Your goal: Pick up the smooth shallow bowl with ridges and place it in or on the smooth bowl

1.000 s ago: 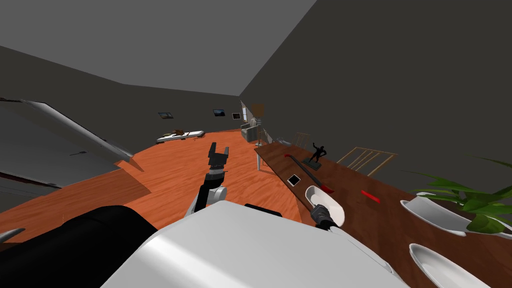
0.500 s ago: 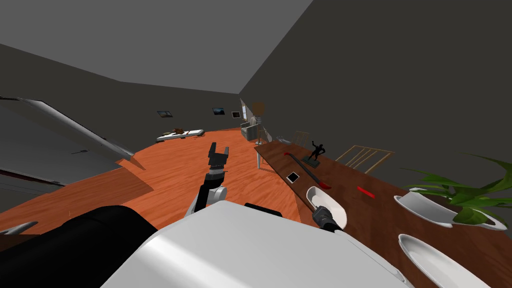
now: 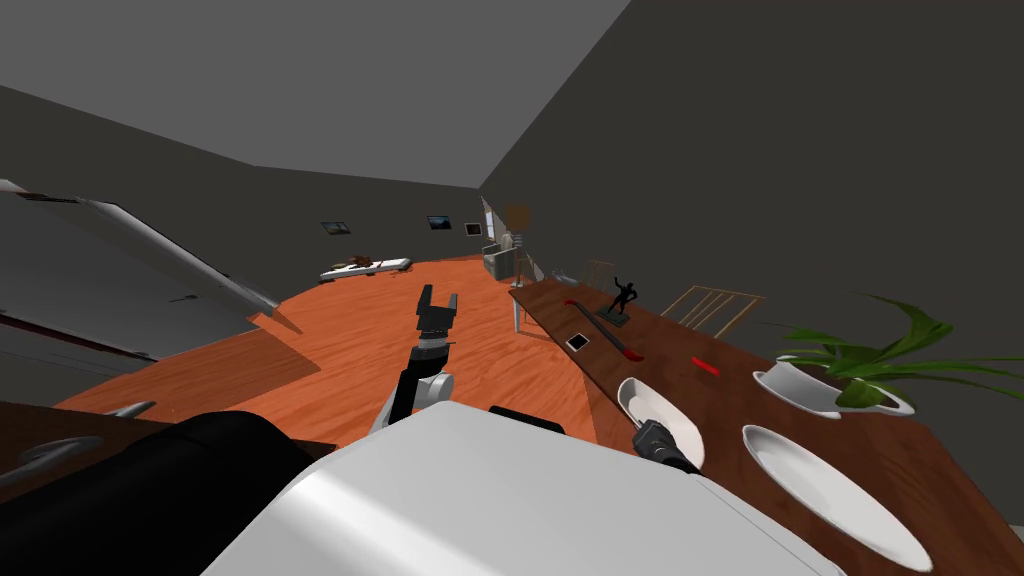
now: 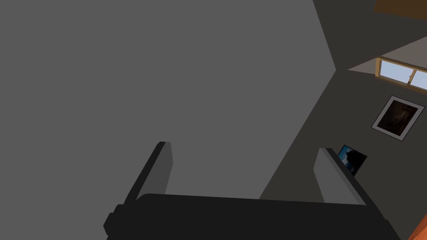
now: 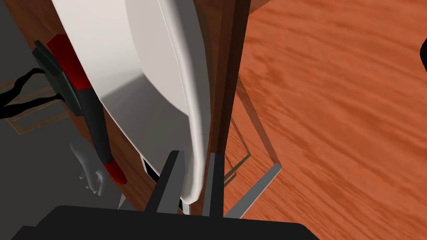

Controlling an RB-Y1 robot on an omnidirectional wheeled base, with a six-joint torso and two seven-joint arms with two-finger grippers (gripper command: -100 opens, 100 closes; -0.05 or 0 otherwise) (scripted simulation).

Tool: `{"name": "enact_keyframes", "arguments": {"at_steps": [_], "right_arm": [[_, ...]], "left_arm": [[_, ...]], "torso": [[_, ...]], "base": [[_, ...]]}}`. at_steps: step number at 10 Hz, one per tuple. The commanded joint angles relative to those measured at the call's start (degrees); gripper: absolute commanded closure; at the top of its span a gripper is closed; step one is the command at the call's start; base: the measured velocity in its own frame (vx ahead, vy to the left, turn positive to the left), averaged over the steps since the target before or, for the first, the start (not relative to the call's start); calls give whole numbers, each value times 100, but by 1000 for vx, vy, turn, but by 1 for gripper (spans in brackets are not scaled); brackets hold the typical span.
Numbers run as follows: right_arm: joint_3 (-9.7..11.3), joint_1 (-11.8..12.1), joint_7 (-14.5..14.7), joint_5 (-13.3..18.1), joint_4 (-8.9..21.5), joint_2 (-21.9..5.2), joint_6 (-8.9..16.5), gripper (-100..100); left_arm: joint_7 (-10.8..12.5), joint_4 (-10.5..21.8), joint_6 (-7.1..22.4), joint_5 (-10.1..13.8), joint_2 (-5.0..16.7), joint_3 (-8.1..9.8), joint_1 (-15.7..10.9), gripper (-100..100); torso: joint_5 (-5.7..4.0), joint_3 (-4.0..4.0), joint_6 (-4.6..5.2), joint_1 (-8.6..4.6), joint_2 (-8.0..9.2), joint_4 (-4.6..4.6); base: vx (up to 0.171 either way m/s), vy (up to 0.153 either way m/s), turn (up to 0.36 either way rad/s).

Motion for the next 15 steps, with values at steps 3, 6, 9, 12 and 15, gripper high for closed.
{"name": "enact_keyframes", "arguments": {"at_steps": [3, 6, 9, 12, 15], "right_arm": [[63, 121, -11, -196, -328, -416, -18, 100], [102, 207, -11, -343, -587, -727, -3, 100], [129, 291, 1, -552, -896, -1097, 34, 100], [-3, 286, -27, -856, -1083, -1439, 107, 100], [-246, 224, -82, -1191, -1206, -1786, 213, 100]], "left_arm": [[0, 0, 0, 0, 0, 0, 0, 0], [0, 0, 0, 0, 0, 0, 1, 0], [0, 0, 0, 0, 0, 0, 0, 0], [0, 0, 0, 0, 1, 1, 1, 0], [0, 0, 0, 0, 1, 1, 1, 0]], "torso": [[3, -2, -3, 14, -3, -1], [4, -10, -6, -2, -23, 0], [7, -1, -6, 5, -5, 2], [8, -16, -9, -22, -38, 2], [3, -25, -8, -66, -56, 1]], "base": [[-157, -47, 22], [-112, -85, 23], [-148, -83, 31], [-76, -151, 36], [-38, -217, 29]]}}
